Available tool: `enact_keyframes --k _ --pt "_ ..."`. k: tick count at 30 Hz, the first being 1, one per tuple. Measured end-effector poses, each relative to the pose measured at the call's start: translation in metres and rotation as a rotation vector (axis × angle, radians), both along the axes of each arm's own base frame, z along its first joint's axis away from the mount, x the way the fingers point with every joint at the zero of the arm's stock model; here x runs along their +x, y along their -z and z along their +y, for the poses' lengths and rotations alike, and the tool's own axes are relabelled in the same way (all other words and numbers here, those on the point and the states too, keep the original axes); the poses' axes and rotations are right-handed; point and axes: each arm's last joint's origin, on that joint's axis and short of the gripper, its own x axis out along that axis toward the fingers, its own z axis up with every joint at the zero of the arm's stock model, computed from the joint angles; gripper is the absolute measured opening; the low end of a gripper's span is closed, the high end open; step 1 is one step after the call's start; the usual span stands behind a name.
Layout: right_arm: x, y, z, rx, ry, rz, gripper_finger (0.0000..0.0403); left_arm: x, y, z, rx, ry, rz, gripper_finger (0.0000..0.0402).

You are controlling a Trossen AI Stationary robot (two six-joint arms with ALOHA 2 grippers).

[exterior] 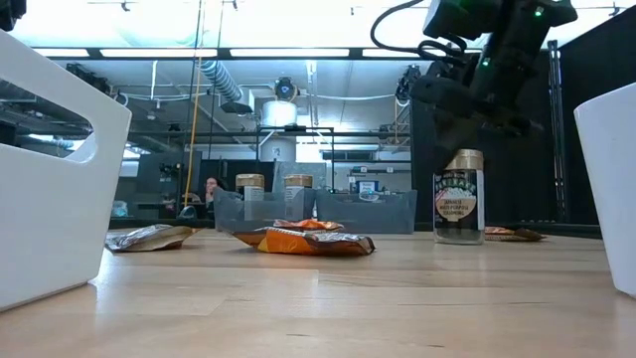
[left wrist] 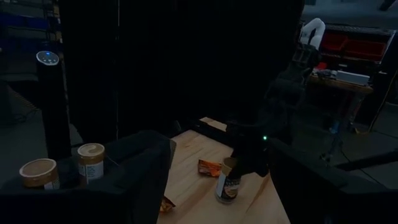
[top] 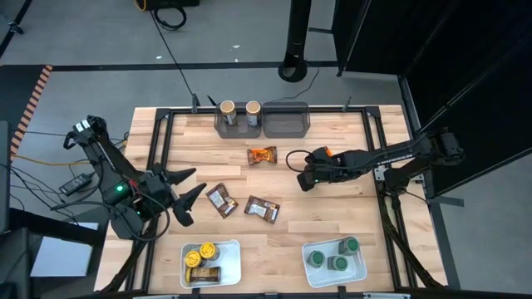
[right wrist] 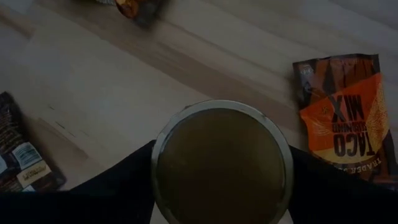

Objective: Sort spices by type
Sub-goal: Put the golden seasoning into the left black bin

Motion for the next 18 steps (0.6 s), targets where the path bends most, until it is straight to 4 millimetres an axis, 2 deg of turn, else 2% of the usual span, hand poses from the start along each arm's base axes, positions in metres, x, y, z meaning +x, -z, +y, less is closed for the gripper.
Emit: enact_keyframes --k 8,18 --pt "0.001 0.000 0.000 -0.005 -0.025 -0.002 0.0282 0.000 0.000 0.000 0.001 -0.012 -0.005 0.0269" --pt "0.019 -0.008 -0.011 0.003 -0.082 -0.171 0.0282 0.000 0.000 0.000 -0.001 -0.019 -0.009 0.0269"
